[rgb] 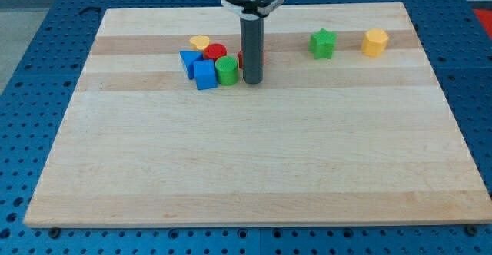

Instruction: Point your arm towards the green star

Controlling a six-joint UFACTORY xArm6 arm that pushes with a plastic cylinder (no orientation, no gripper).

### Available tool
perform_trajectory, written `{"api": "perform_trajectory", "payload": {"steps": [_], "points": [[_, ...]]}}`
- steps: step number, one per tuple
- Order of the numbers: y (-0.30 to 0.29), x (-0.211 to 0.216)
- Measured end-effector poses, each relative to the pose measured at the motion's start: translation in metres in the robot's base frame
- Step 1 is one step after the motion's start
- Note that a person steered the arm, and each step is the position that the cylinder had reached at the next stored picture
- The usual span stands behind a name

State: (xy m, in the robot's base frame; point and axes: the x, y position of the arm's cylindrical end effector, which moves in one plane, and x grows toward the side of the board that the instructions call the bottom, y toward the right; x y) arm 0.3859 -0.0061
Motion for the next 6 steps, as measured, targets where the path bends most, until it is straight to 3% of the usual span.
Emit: {"api": "perform_trajectory", "payload": {"steps": [1, 2, 3, 4, 6], "points": [[0.033, 0.03], [0.117, 0.065], [0.126, 0.063], [0.138, -0.003], [0.146, -0.041]]}}
